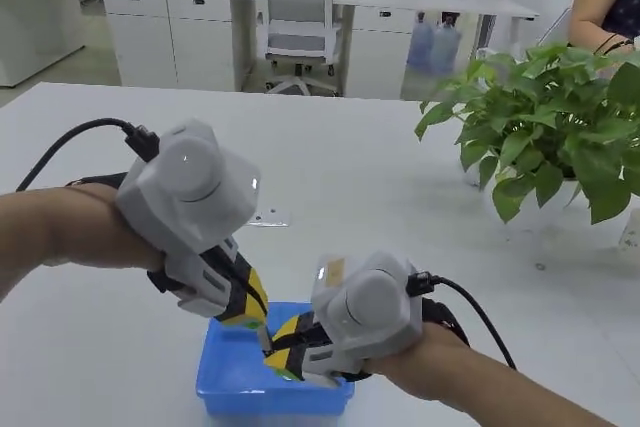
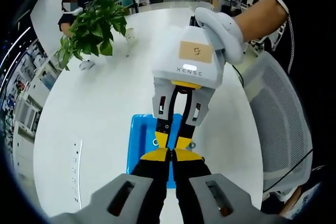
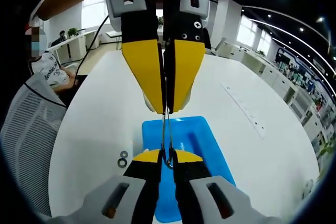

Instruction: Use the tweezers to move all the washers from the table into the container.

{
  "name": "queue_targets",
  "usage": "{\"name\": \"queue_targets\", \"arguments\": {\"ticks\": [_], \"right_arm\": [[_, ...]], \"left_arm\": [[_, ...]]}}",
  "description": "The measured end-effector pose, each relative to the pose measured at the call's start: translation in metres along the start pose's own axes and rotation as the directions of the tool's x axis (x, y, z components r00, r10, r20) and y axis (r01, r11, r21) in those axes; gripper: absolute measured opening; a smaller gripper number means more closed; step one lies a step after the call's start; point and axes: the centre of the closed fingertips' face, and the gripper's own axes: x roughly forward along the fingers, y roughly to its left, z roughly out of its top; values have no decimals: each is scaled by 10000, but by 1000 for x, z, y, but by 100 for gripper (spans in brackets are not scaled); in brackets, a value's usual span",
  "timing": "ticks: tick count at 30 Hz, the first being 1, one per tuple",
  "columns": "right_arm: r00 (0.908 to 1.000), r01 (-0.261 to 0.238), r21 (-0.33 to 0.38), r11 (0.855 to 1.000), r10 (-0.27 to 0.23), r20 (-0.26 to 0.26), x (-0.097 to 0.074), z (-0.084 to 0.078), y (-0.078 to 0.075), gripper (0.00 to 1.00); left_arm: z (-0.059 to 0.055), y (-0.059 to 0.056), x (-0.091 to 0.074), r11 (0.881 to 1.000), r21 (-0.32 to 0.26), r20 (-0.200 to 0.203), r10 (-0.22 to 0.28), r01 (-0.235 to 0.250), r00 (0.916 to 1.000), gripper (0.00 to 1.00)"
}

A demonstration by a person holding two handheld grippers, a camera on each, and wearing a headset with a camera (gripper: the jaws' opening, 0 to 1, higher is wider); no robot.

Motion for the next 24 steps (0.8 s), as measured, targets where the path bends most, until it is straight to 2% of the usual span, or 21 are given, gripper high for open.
{"name": "queue_targets", "arguments": {"ticks": [10,24], "right_arm": [[9999,-79,174,9998,82,-144,12,-15,-12,10],[9989,-331,490,9982,347,-320,26,-30,-16,10]], "left_arm": [[-8,14,16,9997,-243,-52,7,-9,10000,6],[-19,22,33,9990,-443,-201,-49,40,9998,6]]}}
